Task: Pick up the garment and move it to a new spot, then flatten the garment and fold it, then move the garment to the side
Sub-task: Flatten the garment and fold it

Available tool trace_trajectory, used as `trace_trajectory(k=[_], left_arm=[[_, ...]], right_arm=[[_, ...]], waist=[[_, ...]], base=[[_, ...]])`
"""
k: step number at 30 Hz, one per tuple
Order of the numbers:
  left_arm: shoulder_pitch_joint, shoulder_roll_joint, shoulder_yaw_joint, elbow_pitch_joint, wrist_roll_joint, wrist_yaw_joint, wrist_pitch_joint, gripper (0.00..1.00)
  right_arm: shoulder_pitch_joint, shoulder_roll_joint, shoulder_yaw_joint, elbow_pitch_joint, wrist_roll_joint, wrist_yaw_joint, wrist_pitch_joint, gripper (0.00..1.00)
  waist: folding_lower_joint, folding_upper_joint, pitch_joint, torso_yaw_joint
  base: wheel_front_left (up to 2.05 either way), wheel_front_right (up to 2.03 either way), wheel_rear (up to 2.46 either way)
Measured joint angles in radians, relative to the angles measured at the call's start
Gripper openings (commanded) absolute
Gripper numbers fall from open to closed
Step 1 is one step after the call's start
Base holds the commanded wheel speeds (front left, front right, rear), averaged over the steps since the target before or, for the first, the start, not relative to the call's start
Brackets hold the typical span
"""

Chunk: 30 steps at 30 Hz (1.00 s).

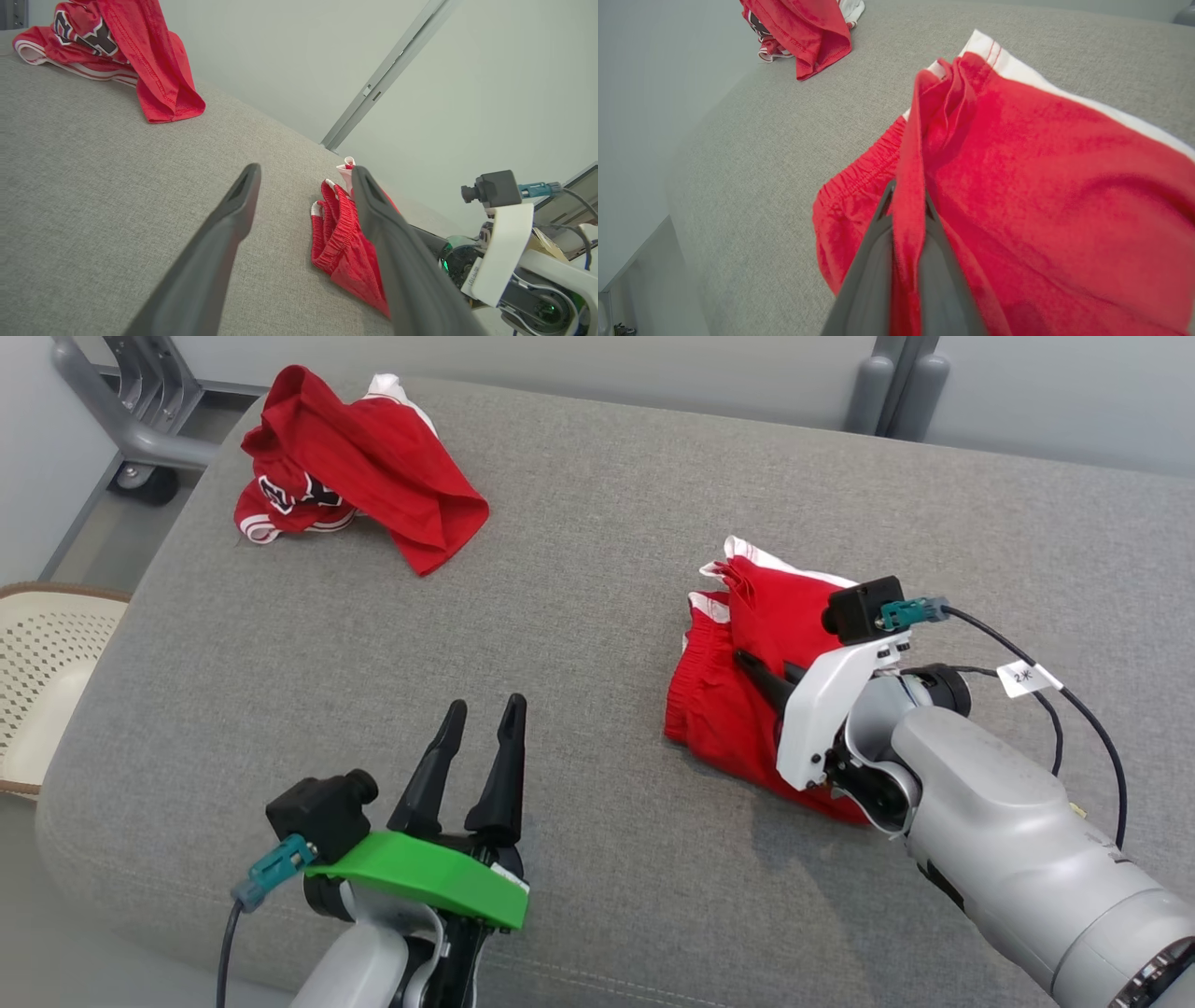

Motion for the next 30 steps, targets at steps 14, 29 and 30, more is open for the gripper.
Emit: trace_trajectory(k=[14,29,30], left_arm=[[0.003,-0.001,0.029,-0.013,0.0,0.004,0.0,1.0],[0.005,0.018,0.006,-0.056,0.042,0.008,0.0,1.0],[0.005,0.018,0.0,-0.056,0.042,0.008,0.0,1.0]], right_arm=[[-0.08,0.054,0.042,-0.026,-0.041,0.0,-0.027,1.0],[-0.098,-0.1,-0.117,0.027,0.028,-0.021,-0.132,1.0],[-0.078,-0.104,-0.127,0.038,0.043,-0.021,-0.132,1.0]], waist=[[0.0,0.0,0.005,-0.028],[0.0,0.0,0.012,-0.11],[0.0,0.0,0.017,-0.11]], base=[[0.0,0.0,0.0],[0.0,0.0,0.0],[0.0,0.0,0.0]])
